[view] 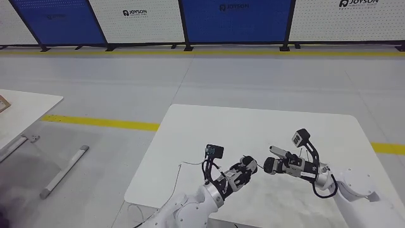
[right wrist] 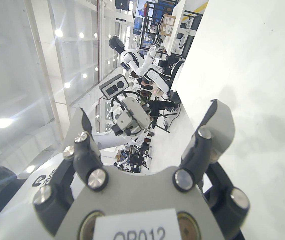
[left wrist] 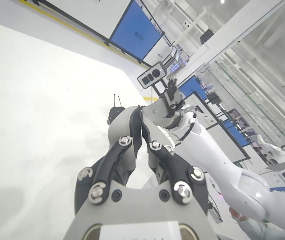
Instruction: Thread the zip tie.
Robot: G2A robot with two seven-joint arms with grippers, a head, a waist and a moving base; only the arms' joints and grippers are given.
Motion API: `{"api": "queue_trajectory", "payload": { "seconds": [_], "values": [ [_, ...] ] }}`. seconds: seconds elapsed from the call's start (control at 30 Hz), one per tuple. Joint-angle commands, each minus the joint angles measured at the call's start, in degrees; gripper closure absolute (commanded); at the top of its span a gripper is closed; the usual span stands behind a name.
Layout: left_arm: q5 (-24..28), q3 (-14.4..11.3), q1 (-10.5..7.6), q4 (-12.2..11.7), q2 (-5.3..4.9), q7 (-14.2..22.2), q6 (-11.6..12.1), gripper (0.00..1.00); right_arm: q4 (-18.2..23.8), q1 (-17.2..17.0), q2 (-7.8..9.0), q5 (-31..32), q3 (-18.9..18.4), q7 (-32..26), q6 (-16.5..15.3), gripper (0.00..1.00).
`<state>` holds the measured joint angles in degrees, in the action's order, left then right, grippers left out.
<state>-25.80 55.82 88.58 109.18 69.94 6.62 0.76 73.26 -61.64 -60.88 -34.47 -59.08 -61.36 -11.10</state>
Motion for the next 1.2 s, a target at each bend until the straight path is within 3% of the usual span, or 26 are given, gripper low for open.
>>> {"api": "queue_trajectory", "payload": {
  "seconds": [0.0, 0.37, 0.5, 0.67, 0.83, 1.03, 1.17],
  "values": [
    [8.7, -0.2, 0.62, 0.8, 0.21, 1.0, 2.7, 1.00, 0.0, 0.0, 0.00, 0.0, 0.0, 0.0, 0.0, 0.00],
    [8.7, -0.2, 0.62, 0.8, 0.21, 1.0, 2.7, 1.00, 0.0, 0.0, 0.00, 0.0, 0.0, 0.0, 0.0, 0.00],
    [7.7, 0.0, 0.59, -0.1, 0.25, -1.0, 2.6, 1.00, 0.0, 0.0, 0.00, 0.0, 0.0, 0.0, 0.0, 0.00],
    [8.2, 1.5, 1.48, -0.7, -0.04, -1.7, 3.4, 1.00, 0.0, 0.0, 0.00, 0.0, 0.0, 0.0, 0.0, 0.00],
    [3.8, 2.4, 2.48, -0.5, -0.77, 1.8, 4.2, 1.00, 0.0, 0.0, 0.00, 0.0, 0.0, 0.0, 0.0, 0.00],
    [3.0, 2.3, 2.60, -0.3, -0.81, 1.6, 4.3, 1.00, 0.0, 0.0, 0.00, 0.0, 0.0, 0.0, 0.0, 0.00],
    [3.0, 2.3, 2.60, -0.3, -0.81, 1.6, 4.3, 1.00, 1.8, -1.2, 0.70, 1.8, -2.6, 0.9, 0.3, 0.00]
  ]
}}
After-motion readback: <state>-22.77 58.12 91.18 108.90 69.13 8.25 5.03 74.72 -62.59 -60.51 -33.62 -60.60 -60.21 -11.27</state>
